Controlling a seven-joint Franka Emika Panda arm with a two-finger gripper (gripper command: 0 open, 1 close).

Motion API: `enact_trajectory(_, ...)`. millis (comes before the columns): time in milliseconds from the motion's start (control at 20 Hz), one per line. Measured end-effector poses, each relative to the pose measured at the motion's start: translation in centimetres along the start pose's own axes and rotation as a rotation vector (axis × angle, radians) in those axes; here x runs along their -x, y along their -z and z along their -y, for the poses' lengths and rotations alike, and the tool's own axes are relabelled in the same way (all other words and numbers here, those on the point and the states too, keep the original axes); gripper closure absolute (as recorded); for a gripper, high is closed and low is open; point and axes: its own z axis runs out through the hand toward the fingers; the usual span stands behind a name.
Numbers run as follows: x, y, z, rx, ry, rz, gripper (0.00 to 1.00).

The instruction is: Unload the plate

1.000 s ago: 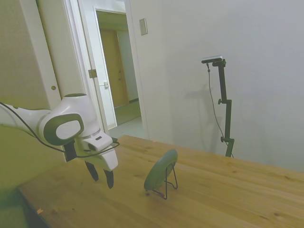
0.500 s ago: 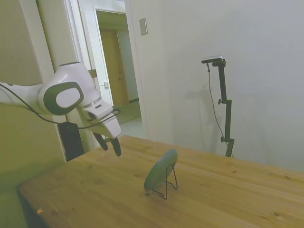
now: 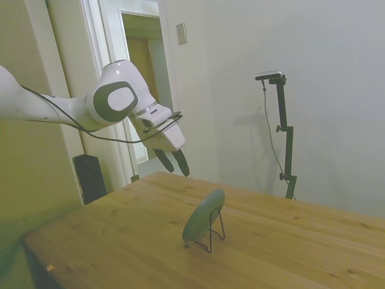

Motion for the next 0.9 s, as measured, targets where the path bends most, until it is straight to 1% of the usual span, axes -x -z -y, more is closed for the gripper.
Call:
enact_trajectory(100, 0.1, -0.1, -0.3, 0.031, 0.014, -0.005, 0.00)
enact_trajectory(250, -0.6, 0.1, -0.9, 0.096, 0.040, -0.049, 0.00)
enact_trajectory(500, -3.6, 0.4, -2.5, 0.139, 0.027, -0.118, 0.00)
enact_trajectory(700, -5.1, -0.8, -3.5, 0.181, 0.023, -0.140, 0.00)
enact_trajectory(900, -6.1, -3.0, -3.6, 0.211, 0.008, -0.136, 0.00)
